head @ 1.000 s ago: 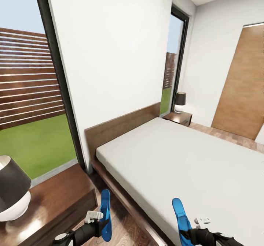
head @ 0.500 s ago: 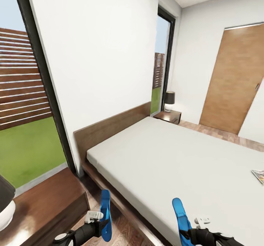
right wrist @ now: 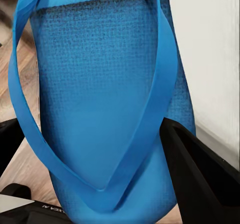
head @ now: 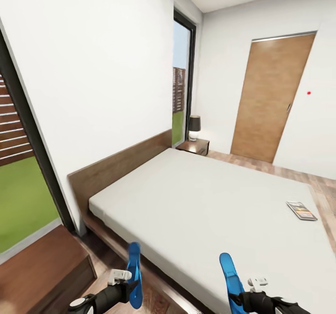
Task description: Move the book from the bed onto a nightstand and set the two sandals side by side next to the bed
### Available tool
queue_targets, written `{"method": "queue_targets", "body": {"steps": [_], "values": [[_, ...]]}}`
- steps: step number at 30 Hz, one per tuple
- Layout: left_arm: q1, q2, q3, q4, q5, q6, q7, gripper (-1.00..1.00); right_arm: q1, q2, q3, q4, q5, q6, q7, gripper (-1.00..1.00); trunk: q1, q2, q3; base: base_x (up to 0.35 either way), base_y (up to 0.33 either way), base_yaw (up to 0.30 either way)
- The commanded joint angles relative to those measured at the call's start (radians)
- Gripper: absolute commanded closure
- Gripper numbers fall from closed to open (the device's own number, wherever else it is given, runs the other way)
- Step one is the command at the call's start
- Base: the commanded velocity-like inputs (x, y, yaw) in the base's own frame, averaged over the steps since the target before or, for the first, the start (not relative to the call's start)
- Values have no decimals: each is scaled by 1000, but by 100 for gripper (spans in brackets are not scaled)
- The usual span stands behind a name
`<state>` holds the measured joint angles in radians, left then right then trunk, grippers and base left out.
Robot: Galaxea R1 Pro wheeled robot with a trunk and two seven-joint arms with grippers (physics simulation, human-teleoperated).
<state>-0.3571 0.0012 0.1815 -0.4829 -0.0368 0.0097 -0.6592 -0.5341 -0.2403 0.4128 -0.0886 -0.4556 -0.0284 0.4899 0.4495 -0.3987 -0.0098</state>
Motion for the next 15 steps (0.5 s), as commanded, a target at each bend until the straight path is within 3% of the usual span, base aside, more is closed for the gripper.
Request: {"method": "queue_targets", "body": {"steps": [1,15], "values": [[0,-1,6,0,-3,1,-7,100,-1,0,7,1,-9,-2,2,100,0,-1,-1,0,0,-300],[0,-7,7,0,-2,1,-7,100,-1,-1,7,1,-9,-2,-1,100,0,-1,-1,0,0,-300]]}}
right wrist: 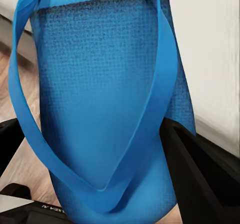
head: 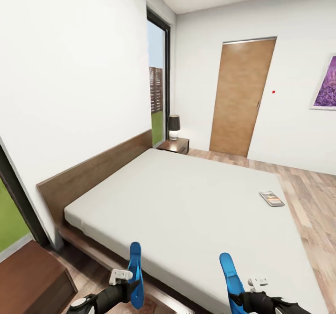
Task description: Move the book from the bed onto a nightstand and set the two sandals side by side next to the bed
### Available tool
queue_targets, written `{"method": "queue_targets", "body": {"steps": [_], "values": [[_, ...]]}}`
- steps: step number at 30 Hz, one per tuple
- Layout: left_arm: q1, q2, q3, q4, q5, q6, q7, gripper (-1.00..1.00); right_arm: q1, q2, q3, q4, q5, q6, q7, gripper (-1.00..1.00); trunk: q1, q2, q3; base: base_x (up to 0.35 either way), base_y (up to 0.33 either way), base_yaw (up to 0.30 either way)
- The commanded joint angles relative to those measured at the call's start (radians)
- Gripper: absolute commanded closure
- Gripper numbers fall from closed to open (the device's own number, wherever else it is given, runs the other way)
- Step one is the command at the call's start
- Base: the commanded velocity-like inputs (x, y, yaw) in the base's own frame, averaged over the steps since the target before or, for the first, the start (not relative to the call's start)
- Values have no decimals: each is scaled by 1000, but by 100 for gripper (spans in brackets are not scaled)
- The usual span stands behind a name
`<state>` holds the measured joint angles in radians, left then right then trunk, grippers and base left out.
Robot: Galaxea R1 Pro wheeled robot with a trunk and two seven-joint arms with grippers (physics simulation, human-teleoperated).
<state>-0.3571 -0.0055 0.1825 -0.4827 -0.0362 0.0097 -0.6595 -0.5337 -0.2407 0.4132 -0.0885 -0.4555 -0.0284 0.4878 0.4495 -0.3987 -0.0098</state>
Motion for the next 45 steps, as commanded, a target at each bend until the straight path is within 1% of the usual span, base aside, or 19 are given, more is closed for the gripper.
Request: {"method": "queue_targets", "body": {"steps": [1,45], "values": [[0,-1,6,0,-3,1,-6,100,-1,0,7,1,-9,-2,2,100,0,-1,-1,0,0,-300],[0,-1,6,0,-3,1,-6,100,-1,0,7,1,-10,-2,5,100,0,-1,-1,0,0,-300]]}}
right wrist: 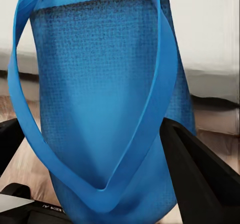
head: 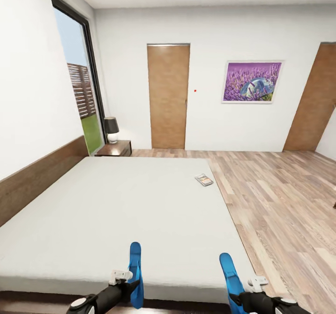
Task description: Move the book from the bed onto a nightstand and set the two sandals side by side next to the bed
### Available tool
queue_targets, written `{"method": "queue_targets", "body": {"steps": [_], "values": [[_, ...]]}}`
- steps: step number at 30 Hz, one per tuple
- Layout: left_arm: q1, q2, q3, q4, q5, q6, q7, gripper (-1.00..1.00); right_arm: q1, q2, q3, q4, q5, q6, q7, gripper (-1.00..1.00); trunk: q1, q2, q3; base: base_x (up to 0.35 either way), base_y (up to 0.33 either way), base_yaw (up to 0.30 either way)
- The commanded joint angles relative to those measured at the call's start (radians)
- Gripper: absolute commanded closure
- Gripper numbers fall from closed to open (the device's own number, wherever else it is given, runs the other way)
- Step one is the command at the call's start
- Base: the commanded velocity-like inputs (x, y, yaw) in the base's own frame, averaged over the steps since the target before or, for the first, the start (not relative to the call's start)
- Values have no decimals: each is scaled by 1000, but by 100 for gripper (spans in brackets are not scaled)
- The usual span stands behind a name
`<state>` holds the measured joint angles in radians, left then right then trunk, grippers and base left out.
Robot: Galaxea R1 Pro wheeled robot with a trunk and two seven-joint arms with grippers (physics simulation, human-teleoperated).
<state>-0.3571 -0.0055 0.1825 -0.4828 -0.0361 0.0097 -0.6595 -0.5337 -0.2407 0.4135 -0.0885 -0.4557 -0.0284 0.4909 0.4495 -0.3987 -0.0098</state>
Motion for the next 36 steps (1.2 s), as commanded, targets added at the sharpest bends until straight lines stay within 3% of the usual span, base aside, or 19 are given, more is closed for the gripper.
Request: {"method": "queue_targets", "body": {"steps": [1,36], "values": [[0,-1,6,0,-3,1,-6,100,-1,0,7,1,-9,-2,2,100,0,-1,-1,0,0,-300],[0,-1,6,0,-3,1,-6,100,-1,0,7,1,-9,-2,5,100,0,-1,-1,0,0,-300]]}}
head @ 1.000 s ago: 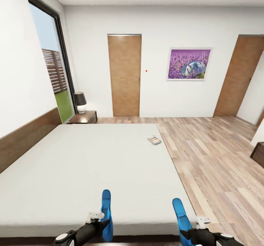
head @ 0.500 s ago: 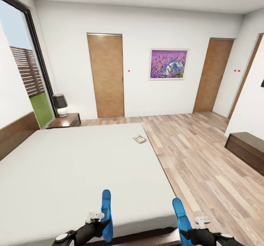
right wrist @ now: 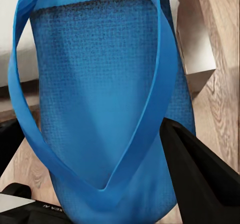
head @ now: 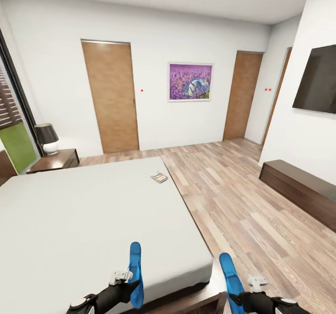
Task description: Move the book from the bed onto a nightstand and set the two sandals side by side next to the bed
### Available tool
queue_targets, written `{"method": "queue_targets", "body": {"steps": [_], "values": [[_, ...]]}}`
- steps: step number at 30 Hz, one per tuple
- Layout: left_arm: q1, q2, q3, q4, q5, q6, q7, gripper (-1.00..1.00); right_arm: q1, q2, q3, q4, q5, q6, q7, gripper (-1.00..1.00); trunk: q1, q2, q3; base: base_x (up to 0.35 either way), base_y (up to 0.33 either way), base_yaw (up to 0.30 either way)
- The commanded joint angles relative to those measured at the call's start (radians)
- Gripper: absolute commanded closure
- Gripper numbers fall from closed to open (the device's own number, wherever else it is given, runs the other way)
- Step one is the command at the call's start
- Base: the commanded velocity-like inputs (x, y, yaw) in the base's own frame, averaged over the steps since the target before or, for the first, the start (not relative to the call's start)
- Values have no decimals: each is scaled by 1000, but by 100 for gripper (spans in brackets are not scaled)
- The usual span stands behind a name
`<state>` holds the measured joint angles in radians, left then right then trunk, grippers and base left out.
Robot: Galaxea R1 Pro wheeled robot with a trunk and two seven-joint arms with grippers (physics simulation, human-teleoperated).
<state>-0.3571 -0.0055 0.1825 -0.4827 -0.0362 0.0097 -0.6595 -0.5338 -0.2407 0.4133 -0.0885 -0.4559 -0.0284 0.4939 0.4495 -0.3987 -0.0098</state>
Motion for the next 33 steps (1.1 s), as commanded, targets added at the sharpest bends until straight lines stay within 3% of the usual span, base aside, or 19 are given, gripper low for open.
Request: {"method": "queue_targets", "body": {"steps": [1,33], "values": [[0,-1,6,0,-3,1,-6,100,-1,0,7,1,-9,-2,2,100,0,-1,-1,0,0,-300],[0,-1,6,0,-3,1,-8,100,-1,0,7,1,-9,-2,0,100,0,-1,-1,0,0,-300]]}}
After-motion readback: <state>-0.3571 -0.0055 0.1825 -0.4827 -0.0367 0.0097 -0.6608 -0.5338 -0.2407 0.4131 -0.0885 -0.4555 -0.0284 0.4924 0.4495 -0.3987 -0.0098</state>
